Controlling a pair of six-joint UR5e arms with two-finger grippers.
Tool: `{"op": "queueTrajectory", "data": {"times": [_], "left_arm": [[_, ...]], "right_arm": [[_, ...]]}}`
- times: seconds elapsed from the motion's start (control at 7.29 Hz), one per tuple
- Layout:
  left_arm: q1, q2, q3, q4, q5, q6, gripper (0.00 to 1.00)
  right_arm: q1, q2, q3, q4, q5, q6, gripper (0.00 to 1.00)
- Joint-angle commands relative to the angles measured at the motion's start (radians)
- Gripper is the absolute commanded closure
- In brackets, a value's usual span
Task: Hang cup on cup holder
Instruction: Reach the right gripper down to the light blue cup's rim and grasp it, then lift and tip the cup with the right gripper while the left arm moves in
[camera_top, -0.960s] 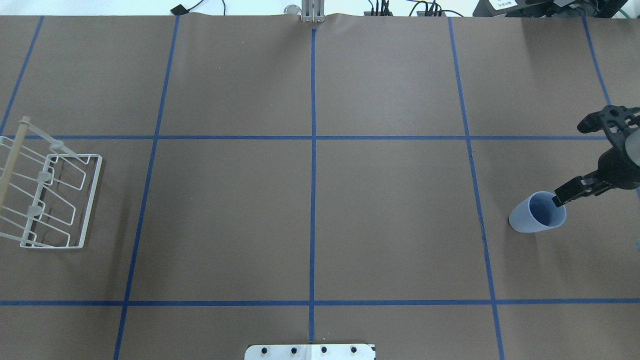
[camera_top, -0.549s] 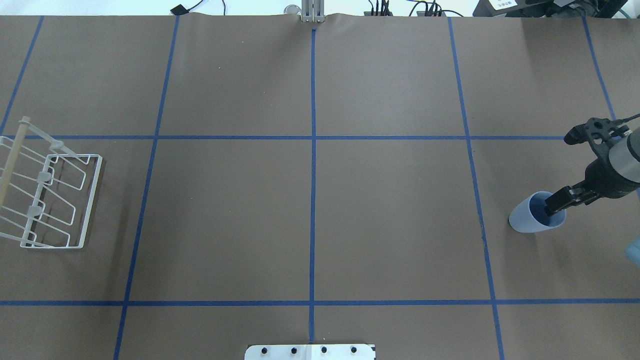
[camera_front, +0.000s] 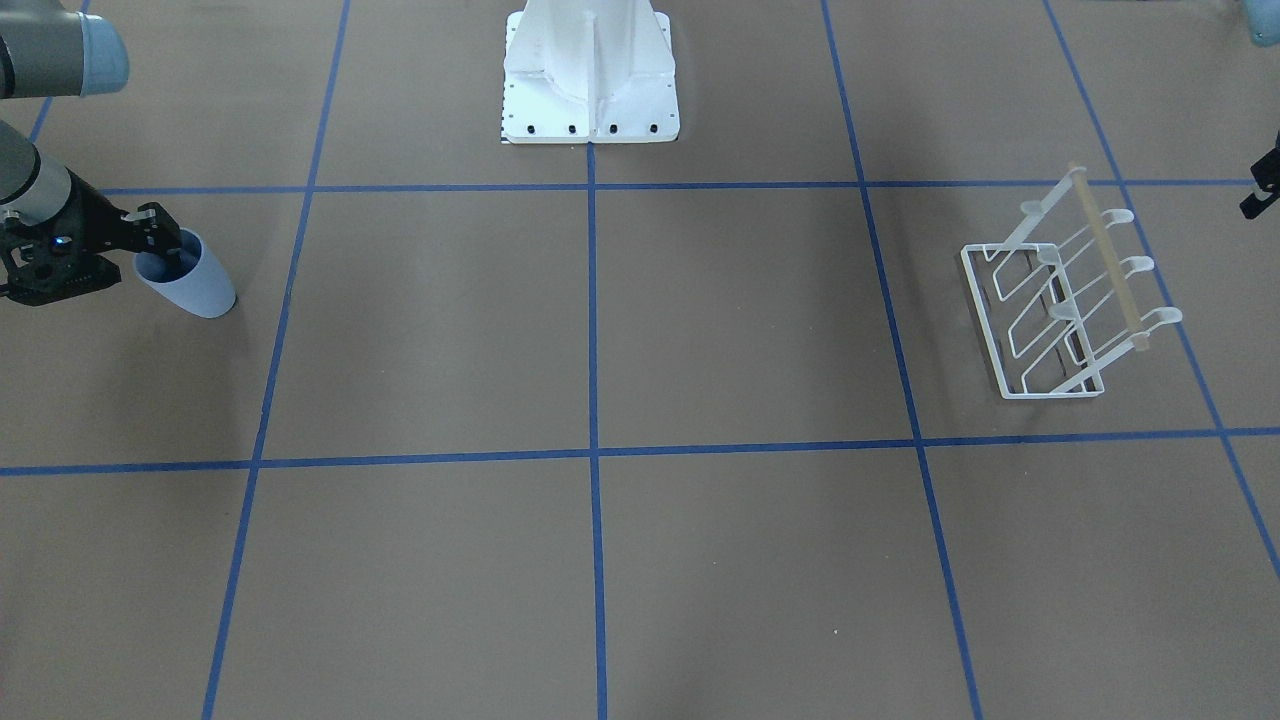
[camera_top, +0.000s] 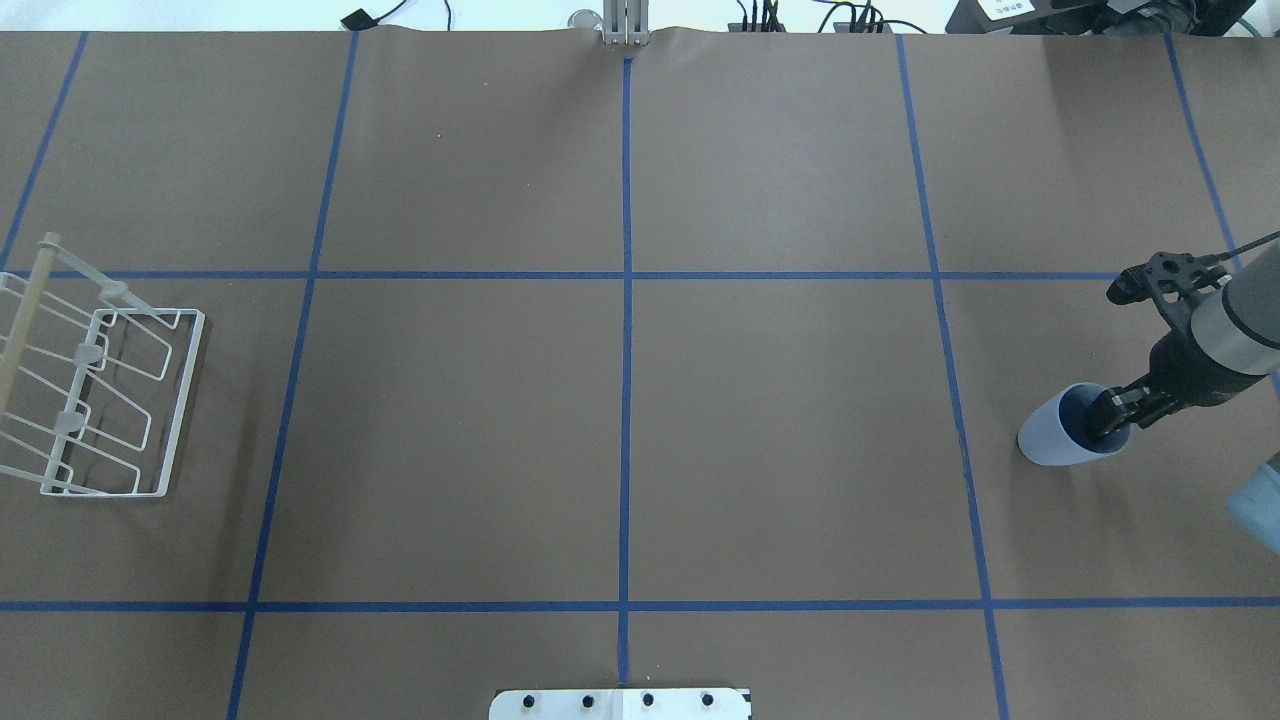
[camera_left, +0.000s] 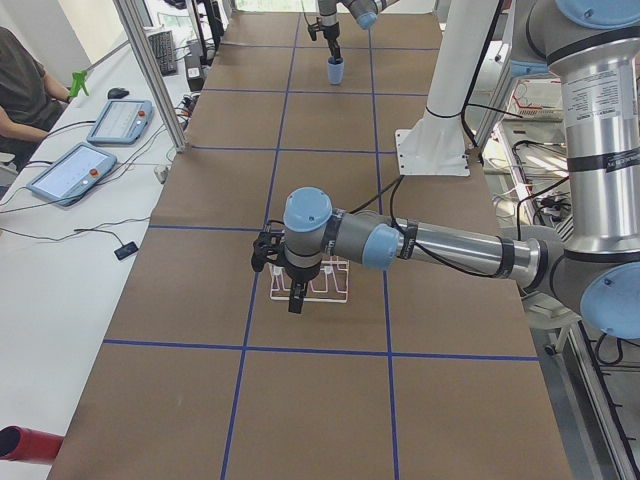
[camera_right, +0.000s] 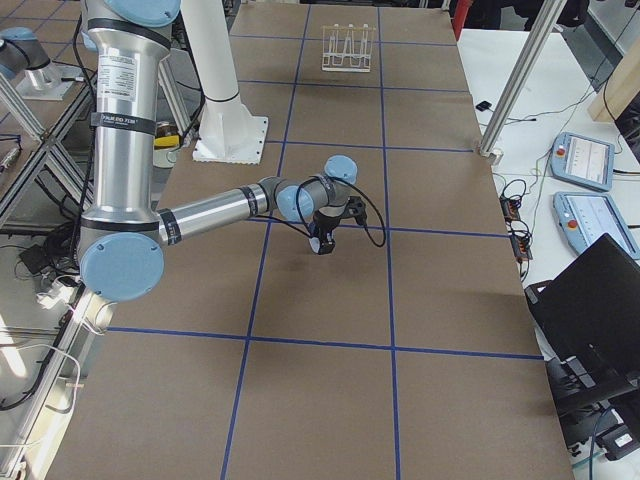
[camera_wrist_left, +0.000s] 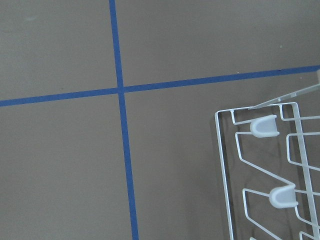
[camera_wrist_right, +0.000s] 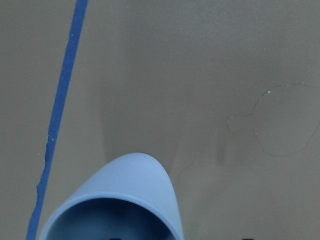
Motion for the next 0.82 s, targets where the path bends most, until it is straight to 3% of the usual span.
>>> {"op": "queueTrajectory", "data": {"times": [0.0, 0.27, 0.69], "left_arm": [[0.0, 0.001, 0.0, 0.002, 0.0, 0.0, 0.02], [0.0, 0.001, 0.0, 0.002, -0.003, 0.0, 0.02], [0.001, 0.001, -0.002, 0.002, -0.006, 0.0, 0.02]], "right_arm": [[0.042, 0.007, 0.028, 0.0, 0.016, -0.001, 1.0], [0.168, 0.006, 0.063, -0.002, 0.146, 0.001, 1.0], [0.216, 0.009, 0.07, 0.0, 0.239, 0.007, 1.0]]}}
